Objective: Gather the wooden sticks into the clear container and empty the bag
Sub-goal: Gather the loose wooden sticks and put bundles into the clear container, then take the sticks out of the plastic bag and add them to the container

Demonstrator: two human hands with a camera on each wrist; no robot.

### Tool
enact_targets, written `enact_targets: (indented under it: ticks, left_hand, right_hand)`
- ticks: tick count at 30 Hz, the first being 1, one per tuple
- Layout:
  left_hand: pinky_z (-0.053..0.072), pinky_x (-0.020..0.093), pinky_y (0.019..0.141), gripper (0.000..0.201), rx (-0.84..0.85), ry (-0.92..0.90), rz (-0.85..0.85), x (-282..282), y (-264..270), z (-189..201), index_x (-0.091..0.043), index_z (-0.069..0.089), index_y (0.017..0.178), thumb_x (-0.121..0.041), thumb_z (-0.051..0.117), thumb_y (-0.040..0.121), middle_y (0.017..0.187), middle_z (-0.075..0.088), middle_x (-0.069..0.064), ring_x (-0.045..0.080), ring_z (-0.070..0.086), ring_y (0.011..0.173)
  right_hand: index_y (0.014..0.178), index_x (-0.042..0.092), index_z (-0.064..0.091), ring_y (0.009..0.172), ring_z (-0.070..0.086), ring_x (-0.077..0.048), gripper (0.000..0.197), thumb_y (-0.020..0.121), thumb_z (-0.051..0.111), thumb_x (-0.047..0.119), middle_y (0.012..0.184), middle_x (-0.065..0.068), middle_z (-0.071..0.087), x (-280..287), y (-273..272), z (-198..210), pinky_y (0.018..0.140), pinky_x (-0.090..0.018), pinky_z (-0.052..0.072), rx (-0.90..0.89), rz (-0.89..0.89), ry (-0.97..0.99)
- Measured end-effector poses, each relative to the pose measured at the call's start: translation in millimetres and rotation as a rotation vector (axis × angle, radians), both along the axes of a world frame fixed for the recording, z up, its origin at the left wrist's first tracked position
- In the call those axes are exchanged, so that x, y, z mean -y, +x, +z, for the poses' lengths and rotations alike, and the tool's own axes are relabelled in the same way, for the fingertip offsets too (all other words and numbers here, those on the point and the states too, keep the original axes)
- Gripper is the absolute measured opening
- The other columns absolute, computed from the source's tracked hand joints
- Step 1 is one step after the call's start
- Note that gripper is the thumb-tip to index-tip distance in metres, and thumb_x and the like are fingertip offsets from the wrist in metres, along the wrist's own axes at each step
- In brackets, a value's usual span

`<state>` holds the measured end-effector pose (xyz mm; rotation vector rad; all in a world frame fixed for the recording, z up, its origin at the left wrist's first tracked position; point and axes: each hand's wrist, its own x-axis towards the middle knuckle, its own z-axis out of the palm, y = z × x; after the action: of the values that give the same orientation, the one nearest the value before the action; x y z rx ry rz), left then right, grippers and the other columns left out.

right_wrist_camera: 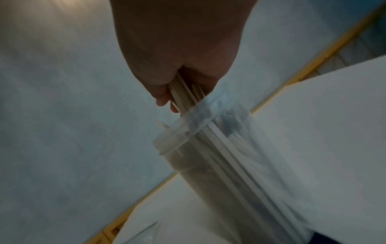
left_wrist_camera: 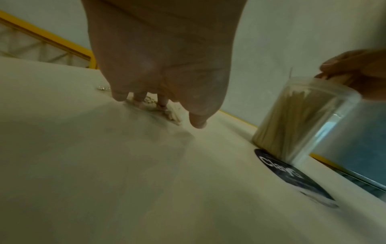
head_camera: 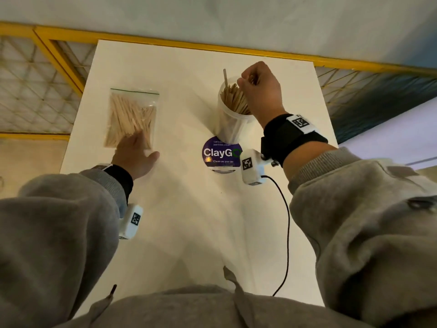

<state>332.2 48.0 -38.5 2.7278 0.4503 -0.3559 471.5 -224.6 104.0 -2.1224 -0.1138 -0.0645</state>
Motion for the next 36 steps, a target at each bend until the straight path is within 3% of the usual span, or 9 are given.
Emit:
enact_targets:
  ticks: [7,10,12,15,18,25,29,32,36]
  left_hand:
    - [0.034,0.045,0.109,0.080,0.097,-0.045,-0.258,40.1,-64.8,8.1,-0.010,0.025,0.147,-0.053,0.047,0.083,0.139,0.040,0.017,0.038,0.035,0.131]
    - [0.045,0.050,0.098,0.077,0.101,-0.005,-0.434,50.1,-99.4,4.6,-0.011,0.038,0.141,-0.058,0.040,0.080,0.137,0.045,0.018,0.043,0.045,0.124]
    - [0.048,0.049,0.095,0.071,0.118,-0.009,-0.433,50.3,-113.8,4.2,-0.011,0.047,0.136,-0.056,0.041,0.082,0.134,0.048,0.016,0.041,0.048,0.122]
    - [0.050,0.044,0.091,0.062,0.175,-0.012,-0.381,45.5,-120.2,3.5,-0.012,0.054,0.128,-0.052,0.043,0.082,0.126,0.050,0.012,0.037,0.054,0.113]
    - [0.050,0.044,0.088,0.057,0.212,0.019,-0.366,38.8,-114.3,3.4,-0.011,0.055,0.123,-0.049,0.044,0.082,0.128,0.049,0.013,0.036,0.056,0.105]
    - [0.048,0.046,0.087,0.055,0.194,0.073,-0.347,37.2,-91.3,13.6,-0.006,0.061,0.110,-0.049,0.042,0.081,0.121,0.054,0.013,0.038,0.061,0.093]
    - [0.048,0.047,0.086,0.042,0.145,0.075,-0.284,42.0,-86.7,14.5,-0.003,0.062,0.106,-0.033,0.064,0.077,0.117,0.055,0.016,0.041,0.058,0.095]
    - [0.048,0.046,0.086,0.037,0.176,0.070,-0.322,59.5,-77.1,22.8,0.000,0.060,0.103,-0.014,0.067,0.070,0.112,0.056,0.020,0.043,0.055,0.103]
    - [0.046,0.041,0.093,0.037,0.237,-0.167,-0.448,106.4,-59.1,26.1,-0.002,0.058,0.113,-0.007,0.059,0.077,0.117,0.058,0.017,0.035,0.055,0.107]
  right_hand:
    - [0.117,0.008,0.059,0.107,0.058,-0.031,0.038,0.100,0.038,0.035,0.114,-0.014,0.064,-13.9,-0.8,-6.4,0.082,-0.034,0.041,-0.103,0.346,-0.714]
    - [0.108,0.014,0.062,0.106,0.059,-0.027,0.037,0.094,0.047,0.044,0.107,-0.007,0.063,-11.9,3.8,-5.3,0.079,-0.030,0.041,-0.057,0.301,-0.612]
    - [0.115,0.016,0.061,0.112,0.056,-0.024,0.045,0.087,0.055,0.051,0.116,-0.005,0.060,-5.9,5.7,-7.4,0.087,-0.032,0.045,0.114,0.164,-0.489]
    - [0.144,0.012,0.039,0.141,0.034,-0.025,0.066,0.091,0.049,0.051,0.152,-0.009,0.038,-4.7,2.8,-8.2,0.113,-0.036,0.026,0.341,0.216,-0.586]
    - [0.152,0.013,0.020,0.150,0.010,-0.020,0.067,0.098,0.029,0.053,0.163,-0.003,0.013,-8.0,1.3,-15.6,0.120,-0.042,0.006,0.277,0.437,-0.860]
    - [0.139,0.014,0.045,0.144,0.029,-0.024,0.060,0.099,0.019,0.051,0.156,-0.005,0.033,-3.4,-5.7,-30.2,0.119,-0.047,0.014,0.267,0.374,-0.893]
    - [0.134,0.013,0.048,0.131,0.046,-0.032,0.069,0.096,0.017,0.062,0.148,-0.010,0.045,-9.2,-8.0,-22.7,0.098,-0.043,0.040,0.074,0.374,-0.914]
    - [0.122,0.010,0.058,0.118,0.053,-0.035,0.057,0.099,0.029,0.053,0.127,-0.015,0.059,-6.2,-11.6,-8.3,0.089,-0.039,0.041,0.236,0.332,-0.802]
    - [0.106,0.009,0.069,0.099,0.059,-0.032,0.039,0.097,0.043,0.037,0.104,-0.011,0.069,5.0,-45.1,-9.1,0.086,-0.031,0.040,0.549,0.227,-0.312]
